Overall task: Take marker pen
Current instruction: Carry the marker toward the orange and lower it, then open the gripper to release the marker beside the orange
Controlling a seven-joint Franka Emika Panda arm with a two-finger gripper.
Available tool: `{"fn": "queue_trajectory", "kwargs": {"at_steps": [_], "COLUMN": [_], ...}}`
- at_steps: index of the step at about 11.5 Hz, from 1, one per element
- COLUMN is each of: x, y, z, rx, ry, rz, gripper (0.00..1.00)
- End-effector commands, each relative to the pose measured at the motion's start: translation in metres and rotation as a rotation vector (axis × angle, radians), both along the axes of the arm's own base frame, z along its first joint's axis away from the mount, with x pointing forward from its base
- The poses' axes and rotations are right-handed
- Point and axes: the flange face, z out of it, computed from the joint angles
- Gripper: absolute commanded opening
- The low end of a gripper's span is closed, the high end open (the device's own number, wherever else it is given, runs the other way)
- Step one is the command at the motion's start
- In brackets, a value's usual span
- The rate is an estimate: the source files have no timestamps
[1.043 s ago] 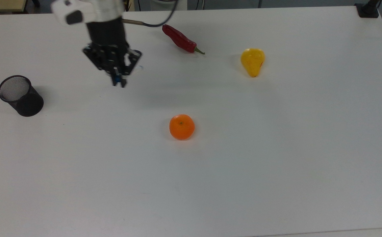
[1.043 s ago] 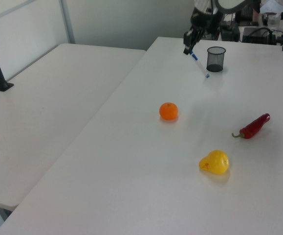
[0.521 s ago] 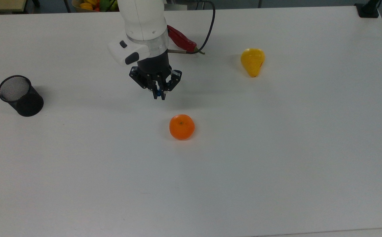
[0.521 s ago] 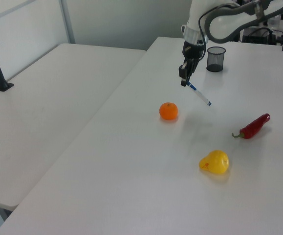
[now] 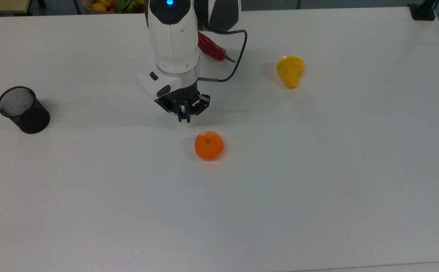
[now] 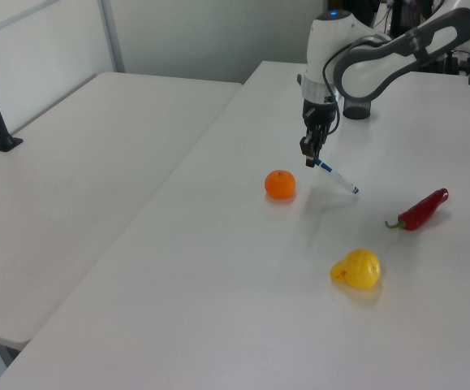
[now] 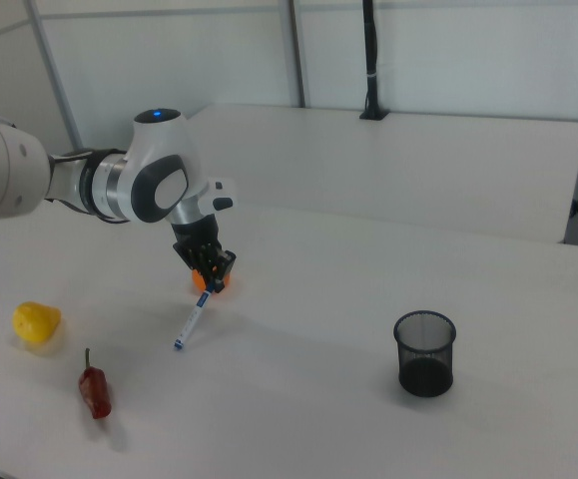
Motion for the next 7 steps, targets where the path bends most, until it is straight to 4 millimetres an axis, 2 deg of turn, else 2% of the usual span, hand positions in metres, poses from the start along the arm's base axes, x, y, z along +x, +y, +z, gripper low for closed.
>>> {"fn": "queue_trajectory", "kwargs": {"at_steps": [1, 3, 5, 6, 7], "x": [-0.006, -0.006, -0.003, -0.002, -0.002], "y": [0.012, 0.012, 0.012, 0.012, 0.012], "z": [-0.028, -0.041, -0.048, -0.049, -0.047], "rx": [-0.03, -0.051, -0.054, -0.054, -0.052], "ry": [-0.041, -0.031, -0.048, -0.053, -0.056], "rz": [0.044, 0.062, 0.067, 0.067, 0.063], "gripper": [0.11, 0.12, 0.19, 0.31, 0.56]}}
